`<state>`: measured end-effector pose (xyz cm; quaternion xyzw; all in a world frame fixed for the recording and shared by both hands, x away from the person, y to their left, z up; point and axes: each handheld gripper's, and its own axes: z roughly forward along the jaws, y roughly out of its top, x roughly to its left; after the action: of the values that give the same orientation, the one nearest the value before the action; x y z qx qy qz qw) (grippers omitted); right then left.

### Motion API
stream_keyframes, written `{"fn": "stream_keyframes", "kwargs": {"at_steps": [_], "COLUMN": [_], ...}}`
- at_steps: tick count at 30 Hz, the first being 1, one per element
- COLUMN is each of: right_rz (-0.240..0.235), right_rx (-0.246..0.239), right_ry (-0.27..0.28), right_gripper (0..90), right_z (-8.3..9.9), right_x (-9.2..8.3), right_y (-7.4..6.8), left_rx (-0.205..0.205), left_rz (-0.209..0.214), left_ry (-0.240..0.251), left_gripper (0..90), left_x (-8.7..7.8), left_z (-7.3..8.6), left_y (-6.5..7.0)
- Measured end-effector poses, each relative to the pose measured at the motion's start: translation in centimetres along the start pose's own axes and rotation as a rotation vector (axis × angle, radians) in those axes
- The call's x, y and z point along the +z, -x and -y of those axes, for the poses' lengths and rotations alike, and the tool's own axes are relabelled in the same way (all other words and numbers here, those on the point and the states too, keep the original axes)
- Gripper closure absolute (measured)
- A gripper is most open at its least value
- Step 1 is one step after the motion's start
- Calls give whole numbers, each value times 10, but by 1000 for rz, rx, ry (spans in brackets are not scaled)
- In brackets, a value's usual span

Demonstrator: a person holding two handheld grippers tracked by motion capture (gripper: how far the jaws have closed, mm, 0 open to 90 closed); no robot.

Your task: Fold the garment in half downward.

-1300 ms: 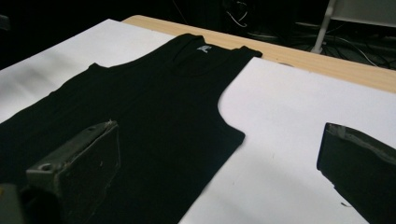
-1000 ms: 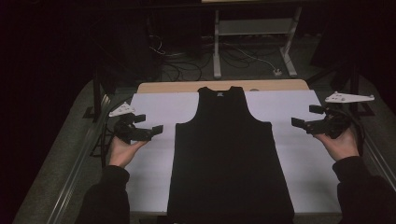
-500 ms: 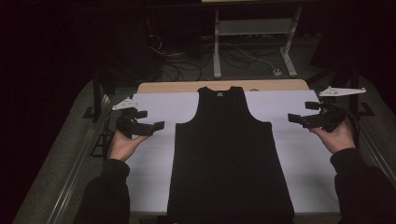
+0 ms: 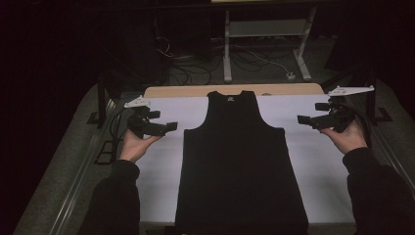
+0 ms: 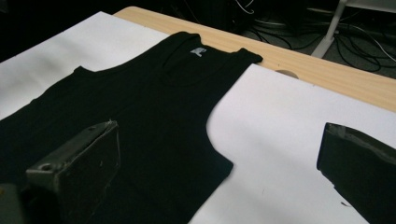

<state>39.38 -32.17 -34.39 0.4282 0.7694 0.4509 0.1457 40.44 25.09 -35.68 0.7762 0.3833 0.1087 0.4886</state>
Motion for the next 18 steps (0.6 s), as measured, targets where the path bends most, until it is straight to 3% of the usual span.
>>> {"fn": "stream_keyframes", "kwargs": {"at_steps": [18], "right_rz": [11], "right_rx": [26], "right_ry": [-31], "right_gripper": [0], "right_z": [-7], "right_x": [25], "right_y": [11], "left_rx": [-15], "left_rz": [-2], "left_ry": [-58], "left_gripper": [0], "left_x": [22], "left_z": [-3], "left_y": [-16]}}
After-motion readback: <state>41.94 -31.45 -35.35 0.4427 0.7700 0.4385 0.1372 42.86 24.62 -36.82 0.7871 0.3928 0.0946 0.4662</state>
